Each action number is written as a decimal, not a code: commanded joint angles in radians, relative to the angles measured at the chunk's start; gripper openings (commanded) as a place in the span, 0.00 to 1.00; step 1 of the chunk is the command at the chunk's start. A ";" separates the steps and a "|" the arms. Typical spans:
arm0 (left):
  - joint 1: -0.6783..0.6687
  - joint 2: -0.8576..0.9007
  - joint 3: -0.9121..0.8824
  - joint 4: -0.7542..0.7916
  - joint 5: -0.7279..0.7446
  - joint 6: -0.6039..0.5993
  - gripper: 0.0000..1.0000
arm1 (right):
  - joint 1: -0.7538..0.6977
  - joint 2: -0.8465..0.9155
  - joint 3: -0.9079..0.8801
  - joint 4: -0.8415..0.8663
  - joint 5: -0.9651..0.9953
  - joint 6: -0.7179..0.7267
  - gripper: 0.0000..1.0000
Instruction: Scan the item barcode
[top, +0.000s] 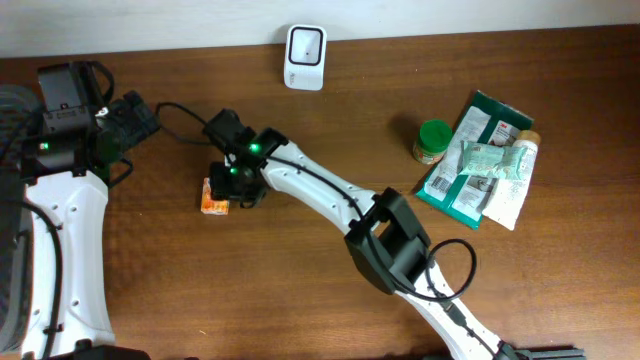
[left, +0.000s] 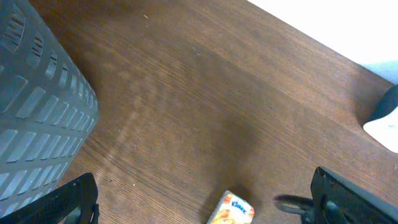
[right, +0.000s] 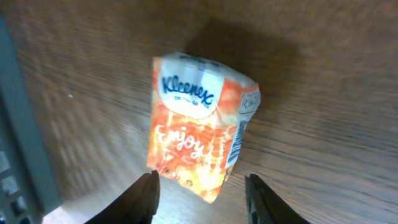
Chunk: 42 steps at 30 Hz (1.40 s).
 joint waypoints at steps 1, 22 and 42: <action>-0.001 -0.015 0.014 0.002 0.003 0.009 0.99 | 0.008 0.056 -0.002 0.017 0.015 0.026 0.40; -0.001 -0.015 0.014 0.002 0.003 0.009 0.99 | -0.185 0.004 0.129 -0.649 0.349 -1.198 0.04; -0.001 -0.015 0.014 0.002 0.003 0.009 0.99 | -0.164 0.008 0.140 -0.689 -0.022 -0.633 0.05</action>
